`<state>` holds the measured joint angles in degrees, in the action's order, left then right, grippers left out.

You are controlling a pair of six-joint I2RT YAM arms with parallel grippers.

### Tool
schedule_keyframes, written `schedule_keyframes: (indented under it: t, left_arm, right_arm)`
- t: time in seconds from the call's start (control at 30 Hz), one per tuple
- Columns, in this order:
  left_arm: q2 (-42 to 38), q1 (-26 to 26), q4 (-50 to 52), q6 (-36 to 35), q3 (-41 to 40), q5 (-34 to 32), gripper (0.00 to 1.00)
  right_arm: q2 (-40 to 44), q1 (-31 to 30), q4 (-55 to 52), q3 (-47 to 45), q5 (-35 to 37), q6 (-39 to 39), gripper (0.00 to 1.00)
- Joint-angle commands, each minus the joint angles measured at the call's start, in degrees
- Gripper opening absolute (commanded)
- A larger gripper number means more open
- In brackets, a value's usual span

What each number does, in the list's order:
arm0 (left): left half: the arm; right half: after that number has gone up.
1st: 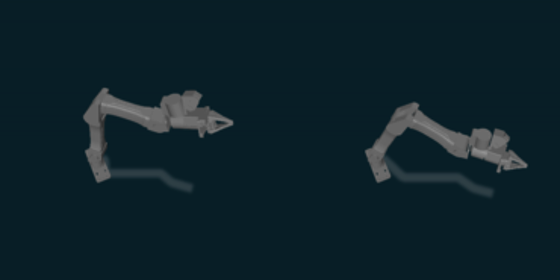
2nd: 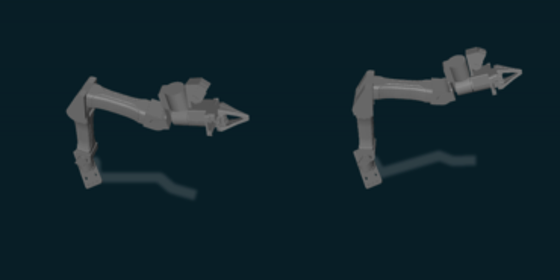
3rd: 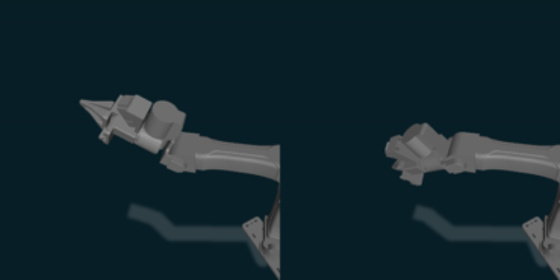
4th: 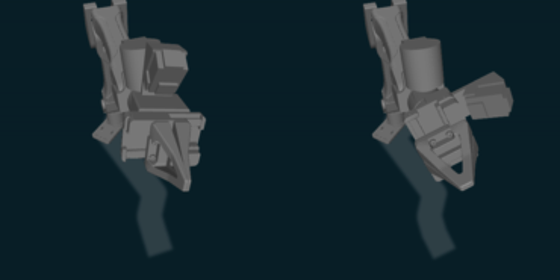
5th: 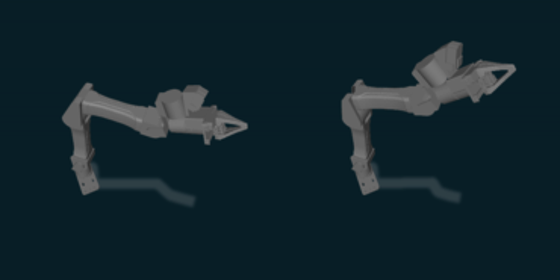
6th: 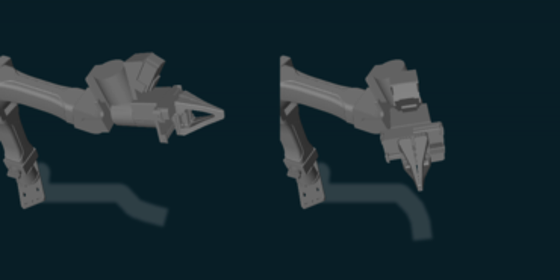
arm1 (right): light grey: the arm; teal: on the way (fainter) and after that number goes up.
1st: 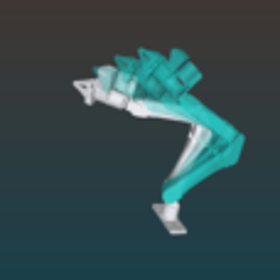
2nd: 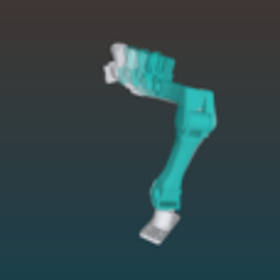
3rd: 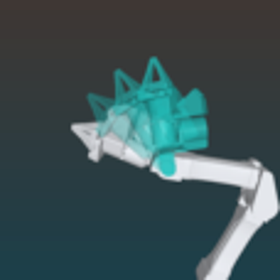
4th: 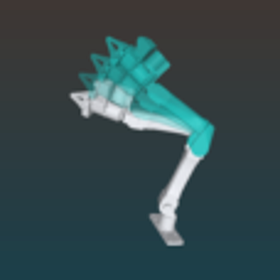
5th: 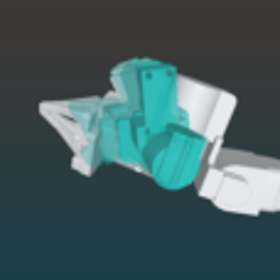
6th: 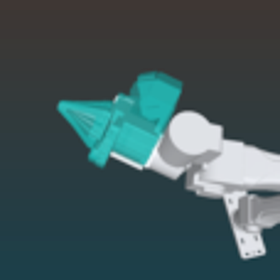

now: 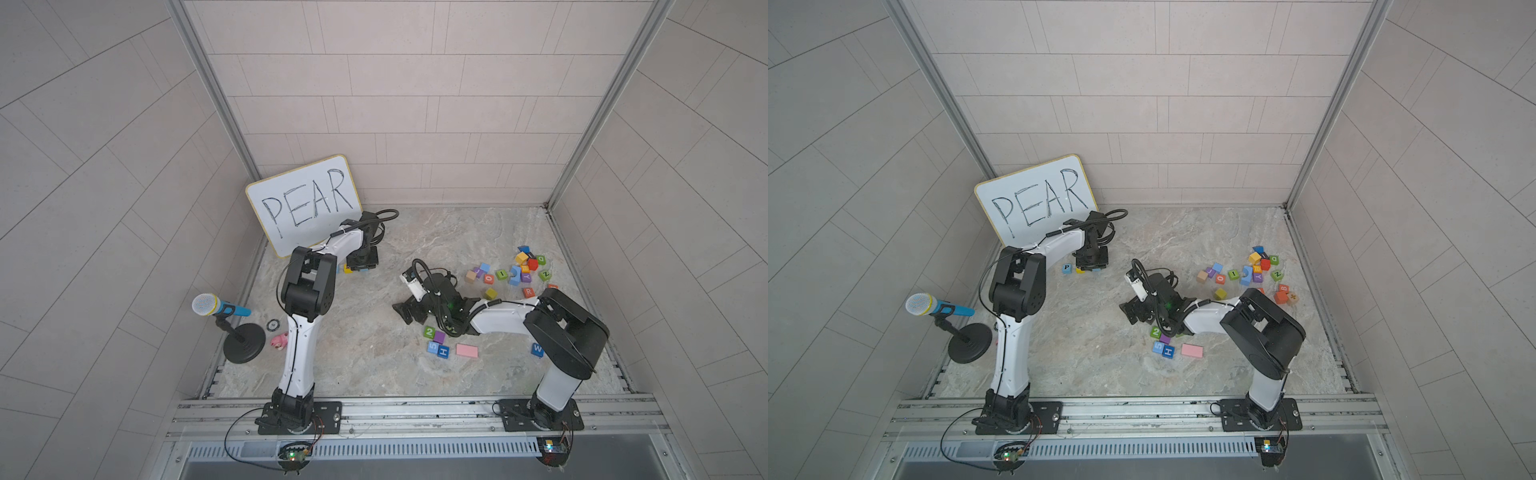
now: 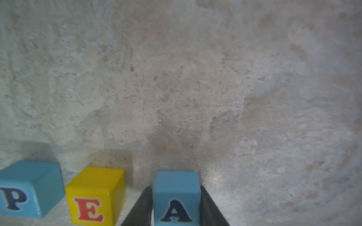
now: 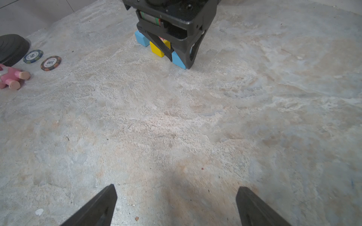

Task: Spell the uppercase word “pear” with letter blocks
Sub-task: Place the letter block at the center of the board.

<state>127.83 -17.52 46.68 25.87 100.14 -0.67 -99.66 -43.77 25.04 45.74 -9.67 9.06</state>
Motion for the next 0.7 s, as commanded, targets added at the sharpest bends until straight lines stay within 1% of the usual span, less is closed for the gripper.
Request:
schedule_keyframes:
  t: [0.0, 0.67]
  left_arm:
    - [-0.9, 0.1, 1.1, -0.4, -0.6, -1.1, 0.41]
    - [-1.8, 0.0, 1.1, -0.4, -1.0, -1.5, 0.41]
  right_arm:
    - [-0.5, 0.0, -1.0, 0.9, 0.8, 0.0, 1.00]
    - [-0.5, 0.0, -1.1, 0.9, 0.9, -0.1, 1.00]
